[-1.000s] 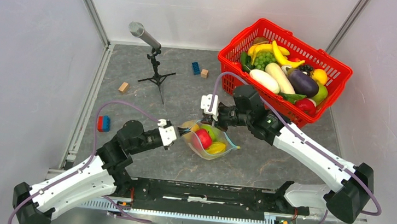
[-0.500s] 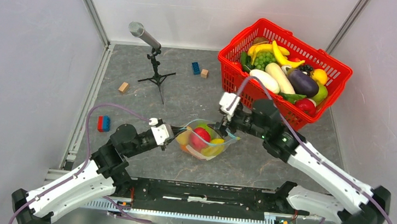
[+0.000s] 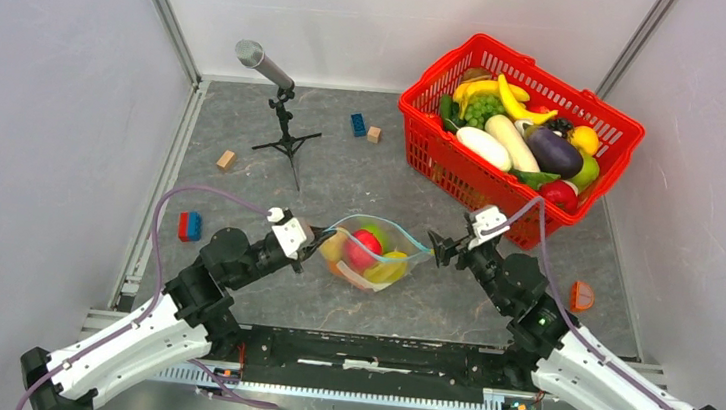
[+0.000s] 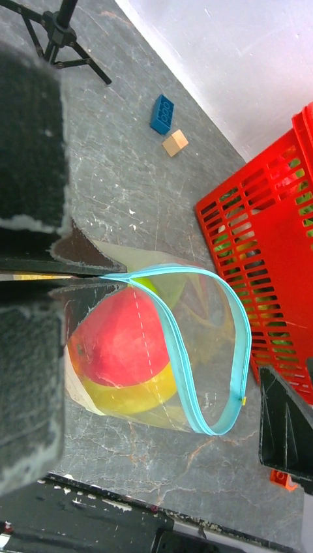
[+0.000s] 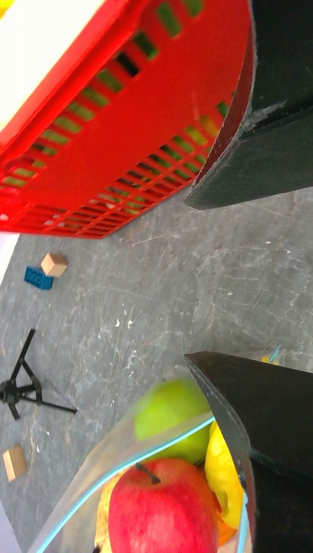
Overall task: Place the food in the zip-top bag and seal the zipper
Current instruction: Adjust the zipper food storage bag at the center of the board, then zip the zipper food storage bag at the center of the board.
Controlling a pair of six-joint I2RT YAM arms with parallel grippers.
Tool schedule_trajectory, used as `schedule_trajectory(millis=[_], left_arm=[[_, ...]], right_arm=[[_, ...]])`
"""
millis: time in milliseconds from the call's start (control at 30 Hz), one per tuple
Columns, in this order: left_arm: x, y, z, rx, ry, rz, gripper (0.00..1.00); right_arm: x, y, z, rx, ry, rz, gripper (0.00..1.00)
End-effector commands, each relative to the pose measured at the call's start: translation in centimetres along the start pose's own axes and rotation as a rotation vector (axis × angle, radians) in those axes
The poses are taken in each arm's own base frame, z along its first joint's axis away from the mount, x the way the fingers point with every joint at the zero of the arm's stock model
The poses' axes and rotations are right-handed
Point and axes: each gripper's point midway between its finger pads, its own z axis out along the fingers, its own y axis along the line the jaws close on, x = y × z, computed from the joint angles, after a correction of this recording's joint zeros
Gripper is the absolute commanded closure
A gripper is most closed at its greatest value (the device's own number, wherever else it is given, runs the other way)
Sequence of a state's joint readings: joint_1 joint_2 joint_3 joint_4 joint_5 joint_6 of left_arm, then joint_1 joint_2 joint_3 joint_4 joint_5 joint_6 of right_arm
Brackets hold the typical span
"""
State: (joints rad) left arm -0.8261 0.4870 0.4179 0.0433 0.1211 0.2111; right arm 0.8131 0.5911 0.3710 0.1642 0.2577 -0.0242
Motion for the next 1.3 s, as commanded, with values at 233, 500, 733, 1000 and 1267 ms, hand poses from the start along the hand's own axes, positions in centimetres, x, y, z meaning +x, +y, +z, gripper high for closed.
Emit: schedule_trajectory(millis=[233, 500, 733, 1000, 1267], left_arm=[[-1.2, 3.1, -0.6, -0.186, -0.01, -0.101, 0.98], [-0.3, 3.7, -1.2, -0.242, 0.005, -0.147, 0.98], [0.6, 4.2, -1.2, -0.282, 0.041, -0.149, 0.98], [0.7, 4.2, -1.1, -0.282, 0.024, -0.152, 0.98], [1.0, 4.0, -1.3, -0.279, 0.02, -0.158, 0.98]], right_arm=[[2.7, -5.2, -1.7, 0.307, 0.076, 0.278, 0.22], [2.8, -3.3, -1.0, 0.103, -0.01, 0.351, 0.27], [0.9, 2.2, -2.3, -0.251, -0.209, 0.329, 0.31], [3.9, 5.2, -2.9, -0.43, -0.135, 0.218, 0.33], [5.9, 7.0, -2.9, -0.522, -0.129, 0.266, 0.39]])
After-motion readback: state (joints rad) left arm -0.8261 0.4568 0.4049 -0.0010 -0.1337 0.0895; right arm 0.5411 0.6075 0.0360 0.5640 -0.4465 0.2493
